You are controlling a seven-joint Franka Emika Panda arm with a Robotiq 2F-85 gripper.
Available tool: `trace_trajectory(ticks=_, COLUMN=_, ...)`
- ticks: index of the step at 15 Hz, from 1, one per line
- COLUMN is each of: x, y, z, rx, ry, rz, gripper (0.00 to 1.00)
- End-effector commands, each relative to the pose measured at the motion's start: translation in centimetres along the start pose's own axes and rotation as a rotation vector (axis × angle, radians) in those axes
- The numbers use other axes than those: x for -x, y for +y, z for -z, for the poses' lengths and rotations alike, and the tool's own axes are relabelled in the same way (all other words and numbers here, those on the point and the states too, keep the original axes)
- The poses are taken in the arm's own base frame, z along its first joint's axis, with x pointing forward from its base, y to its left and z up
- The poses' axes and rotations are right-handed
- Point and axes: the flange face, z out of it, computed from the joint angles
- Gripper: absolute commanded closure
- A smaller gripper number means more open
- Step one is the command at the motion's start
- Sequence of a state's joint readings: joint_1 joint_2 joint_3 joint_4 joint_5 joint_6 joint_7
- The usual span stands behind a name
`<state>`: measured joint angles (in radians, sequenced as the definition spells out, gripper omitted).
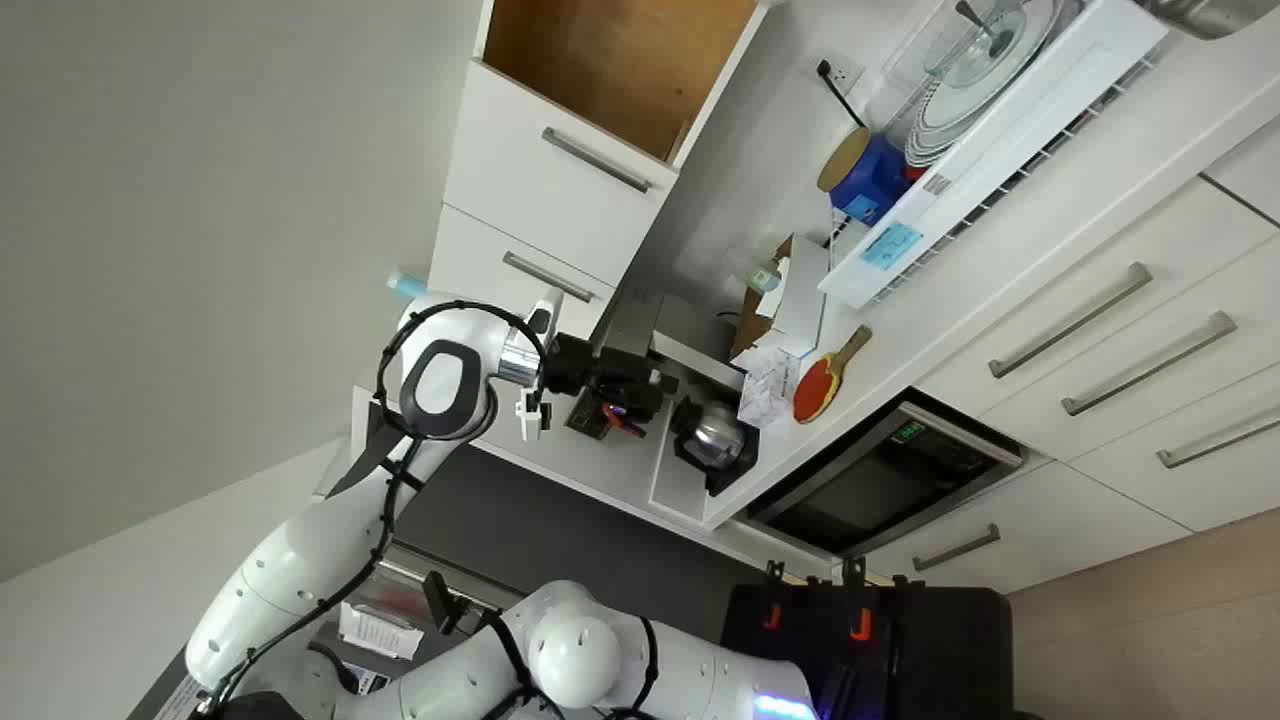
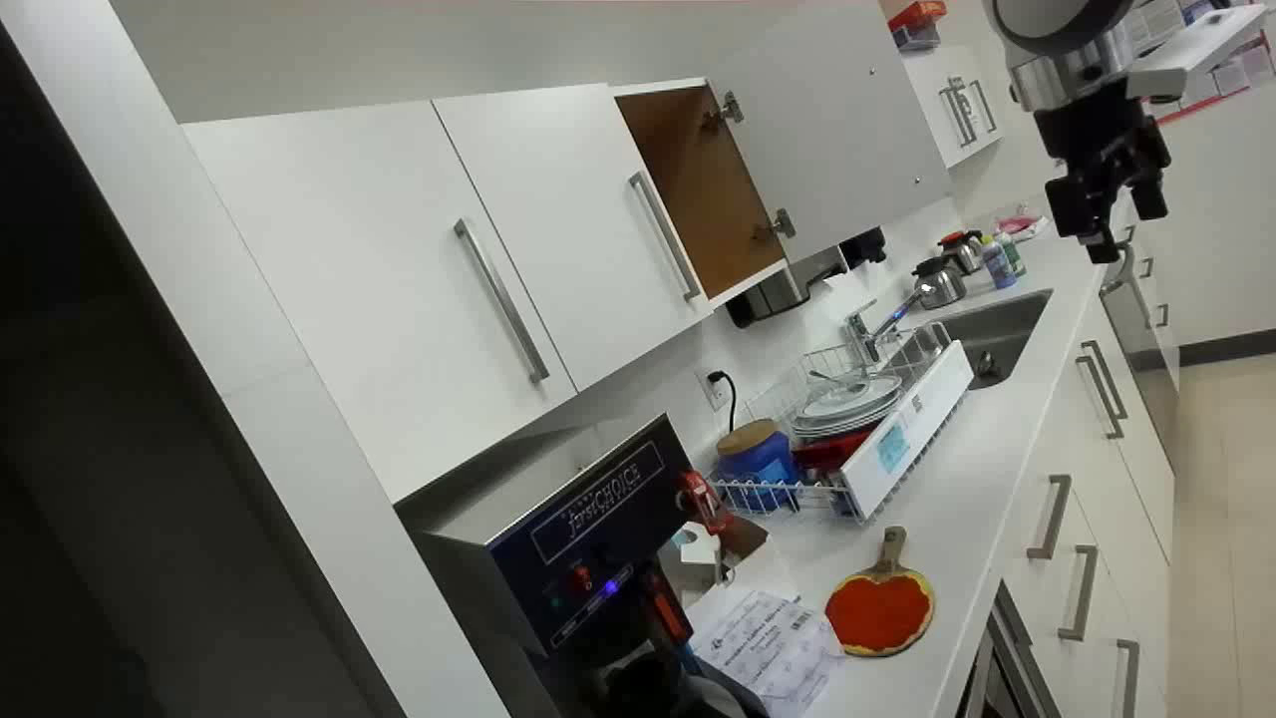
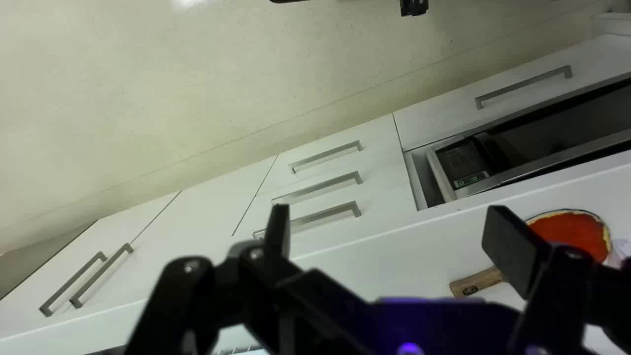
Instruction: Close the open upper cabinet door
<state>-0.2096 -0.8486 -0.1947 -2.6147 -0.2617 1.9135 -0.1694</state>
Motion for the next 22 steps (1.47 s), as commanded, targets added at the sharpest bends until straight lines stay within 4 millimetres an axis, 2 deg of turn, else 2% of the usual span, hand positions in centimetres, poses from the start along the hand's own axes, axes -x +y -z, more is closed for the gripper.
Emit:
trace_trajectory(ticks=1, x=0.0, y=0.0, z=0.1, rx=0.0, ry=-0.001, rz=0.0, gripper=0.0)
trace_trajectory(ticks=8, x=0.0, y=0.0, z=0.1, rx=0.0, ry=-0.001, rz=0.0, gripper=0.0)
trace_trajectory(ticks=10, x=-1.0, y=1.4, z=1.8, rx=-0.06, ry=0.063, rz=-0.095, gripper=0.0)
trace_trajectory(ticks=18, x=-4.1, y=12.5, z=14.7, rx=-0.255, ry=0.304, rz=-0.469, gripper=0.0)
trace_trajectory(ticks=20, x=-4.4, y=13.9, z=16.6, rx=-0.298, ry=0.374, rz=-0.564, gripper=0.0)
trace_trajectory(ticks=21, x=-3.2, y=12.9, z=15.2, rx=-0.275, ry=0.347, rz=-0.48, gripper=0.0)
trace_trajectory(ticks=22, x=-3.5, y=13.5, z=16.0, rx=-0.287, ry=0.361, rz=-0.509, gripper=0.0)
